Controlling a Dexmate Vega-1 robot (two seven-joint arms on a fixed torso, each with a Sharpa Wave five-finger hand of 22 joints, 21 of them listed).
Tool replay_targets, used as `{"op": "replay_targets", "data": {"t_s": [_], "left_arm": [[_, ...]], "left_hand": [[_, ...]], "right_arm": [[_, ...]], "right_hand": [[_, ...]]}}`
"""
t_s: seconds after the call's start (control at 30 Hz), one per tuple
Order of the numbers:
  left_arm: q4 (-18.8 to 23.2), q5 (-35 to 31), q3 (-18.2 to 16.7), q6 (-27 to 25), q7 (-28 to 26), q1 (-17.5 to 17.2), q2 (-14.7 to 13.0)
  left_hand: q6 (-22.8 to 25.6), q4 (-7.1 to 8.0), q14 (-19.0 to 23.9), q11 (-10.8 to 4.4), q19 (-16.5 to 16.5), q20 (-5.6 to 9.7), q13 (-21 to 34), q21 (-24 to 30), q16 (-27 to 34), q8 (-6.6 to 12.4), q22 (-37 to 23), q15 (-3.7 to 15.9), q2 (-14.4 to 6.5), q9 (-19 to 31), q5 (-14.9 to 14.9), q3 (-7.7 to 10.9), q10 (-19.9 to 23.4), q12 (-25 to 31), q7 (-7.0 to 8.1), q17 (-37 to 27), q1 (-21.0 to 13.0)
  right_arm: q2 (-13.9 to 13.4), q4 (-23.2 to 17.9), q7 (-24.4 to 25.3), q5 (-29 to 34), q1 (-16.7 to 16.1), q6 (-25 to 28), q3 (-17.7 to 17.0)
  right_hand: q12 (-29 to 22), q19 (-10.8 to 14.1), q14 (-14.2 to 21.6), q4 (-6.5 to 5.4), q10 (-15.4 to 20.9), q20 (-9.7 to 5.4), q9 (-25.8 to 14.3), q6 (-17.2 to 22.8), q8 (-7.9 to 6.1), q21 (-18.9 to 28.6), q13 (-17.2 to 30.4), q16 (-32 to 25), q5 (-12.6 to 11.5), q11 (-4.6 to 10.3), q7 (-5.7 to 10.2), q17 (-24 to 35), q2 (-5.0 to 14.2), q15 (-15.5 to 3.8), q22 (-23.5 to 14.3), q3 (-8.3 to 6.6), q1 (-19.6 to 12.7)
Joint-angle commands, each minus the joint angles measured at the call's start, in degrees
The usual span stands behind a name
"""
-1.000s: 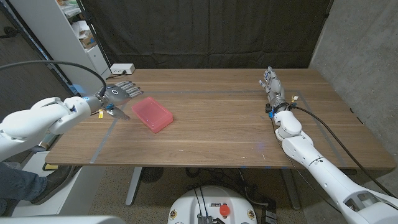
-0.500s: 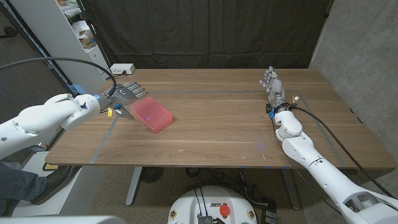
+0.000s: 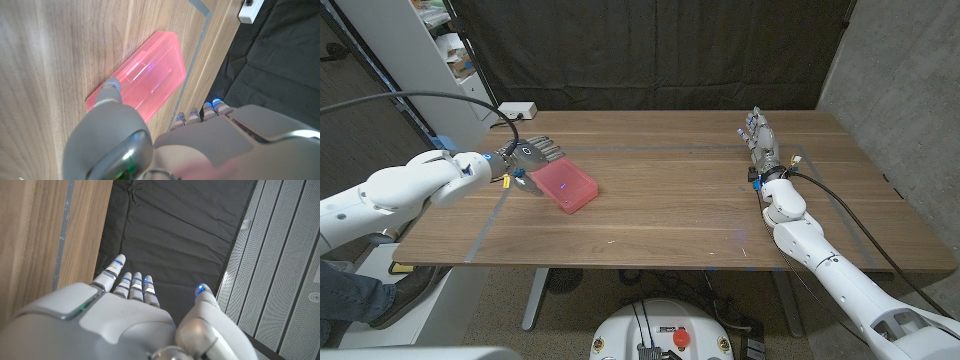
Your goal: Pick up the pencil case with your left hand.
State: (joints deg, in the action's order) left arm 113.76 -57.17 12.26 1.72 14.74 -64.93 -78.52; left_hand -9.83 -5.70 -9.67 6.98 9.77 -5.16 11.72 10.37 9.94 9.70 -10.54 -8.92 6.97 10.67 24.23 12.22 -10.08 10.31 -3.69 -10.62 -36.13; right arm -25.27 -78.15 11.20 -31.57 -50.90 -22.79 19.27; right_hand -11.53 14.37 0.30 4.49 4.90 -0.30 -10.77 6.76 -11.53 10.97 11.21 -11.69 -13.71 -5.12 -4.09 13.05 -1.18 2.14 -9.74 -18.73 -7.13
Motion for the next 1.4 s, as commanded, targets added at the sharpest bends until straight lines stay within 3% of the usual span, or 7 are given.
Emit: {"op": "replay_targets", "data": {"t_s": [0.03, 0.43, 0.67, 1.1, 1.4], "left_arm": [[-0.73, -2.38, 8.29, 1.82, 3.27, 8.04, 1.48], [-0.35, -3.03, 10.62, -0.3, 5.71, 10.7, 3.39], [-0.85, -3.04, 11.92, -0.04, 6.2, 12.23, 4.56], [-2.96, -3.8, 15.37, 4.56, 7.24, 15.88, 6.45], [-3.54, -2.84, 16.11, 4.11, 8.4, 15.83, 7.13]], "left_hand": [[-27.95, 0.23, -20.52, 0.27, 13.54, -0.34, 0.05, -0.14, -0.2, 0.29, -0.13, -0.38, -0.29, 0.2, 0.02, -0.33, -24.26, -0.1, 0.34, -0.25, 0.12], [-28.76, 0.55, -22.44, 0.86, 15.29, -1.2, 0.06, -0.15, -0.19, 0.45, -0.17, -1.17, -0.59, 0.25, -0.18, -0.87, -26.55, -0.13, 0.14, -0.25, 0.31], [-29.14, 0.91, -24.99, 1.1, 19.18, -2.04, 0.07, -0.51, -0.13, 0.67, -0.21, -1.25, -1.01, 0.28, -0.46, -1.53, -28.92, -0.03, 0.53, -0.24, 0.43], [-28.37, 1.28, -23.88, 0.43, 19.26, -2.19, 0.06, 0.16, 0.74, 1.05, -0.23, -0.9, -1.26, 0.28, -0.67, -2.04, -27.54, 0.93, 1.09, -0.23, 0.77], [-27.79, 1.34, -23.05, 0.08, 18.47, -2.41, 0.05, 0.68, 1.11, 1.29, -0.21, -0.67, -1.2, 0.27, -0.79, -2.4, -26.61, 1.43, 1.23, -0.21, 0.79]], "right_arm": [[0.21, 0.48, -0.53, -0.67, -0.32, -0.74, -0.33], [-0.13, 0.24, -0.81, -1.24, -1.12, -1.13, -0.83], [-0.42, -0.16, -0.82, -1.42, -1.68, -0.95, -0.97], [-0.73, -1.03, -0.54, -1.63, -2.47, -0.64, -1.22], [-0.66, -0.49, -1.09, -1.8, -2.42, -0.85, -1.12]], "right_hand": [[0.08, -0.41, -0.19, -0.03, 0.01, 0.05, -0.28, 0.54, 0.14, -0.11, 0.03, -0.17, -0.21, -0.35, 0.08, 0.03, 0.57, 0.29, -0.09, 0.36, 0.09], [0.08, -0.48, -0.19, 0.04, -0.02, 0.11, -0.28, 0.55, 0.14, -0.1, 0.04, -0.17, -0.23, -0.39, 0.04, -0.02, 0.57, 0.36, -0.09, 0.42, 0.02], [0.05, -0.55, -0.19, 0.06, 0.03, 0.21, -0.28, 0.56, 0.13, -0.1, 0.04, -0.17, -0.23, -0.32, 0.09, -0.05, 0.53, 0.39, -0.09, 0.5, 0.03], [0.07, -0.69, -0.19, 0.11, -0.04, 0.3, -0.28, 0.54, 0.14, -0.12, 0.05, -0.16, -0.28, -0.23, 0.1, -0.1, 0.63, 0.39, -0.1, 0.52, -0.05], [0.06, -0.73, -0.18, 0.15, -0.02, 0.35, -0.28, 0.49, 0.16, -0.11, 0.05, -0.17, -0.3, -0.24, 0.17, -0.13, 0.62, 0.42, -0.1, 0.56, -0.09]]}}
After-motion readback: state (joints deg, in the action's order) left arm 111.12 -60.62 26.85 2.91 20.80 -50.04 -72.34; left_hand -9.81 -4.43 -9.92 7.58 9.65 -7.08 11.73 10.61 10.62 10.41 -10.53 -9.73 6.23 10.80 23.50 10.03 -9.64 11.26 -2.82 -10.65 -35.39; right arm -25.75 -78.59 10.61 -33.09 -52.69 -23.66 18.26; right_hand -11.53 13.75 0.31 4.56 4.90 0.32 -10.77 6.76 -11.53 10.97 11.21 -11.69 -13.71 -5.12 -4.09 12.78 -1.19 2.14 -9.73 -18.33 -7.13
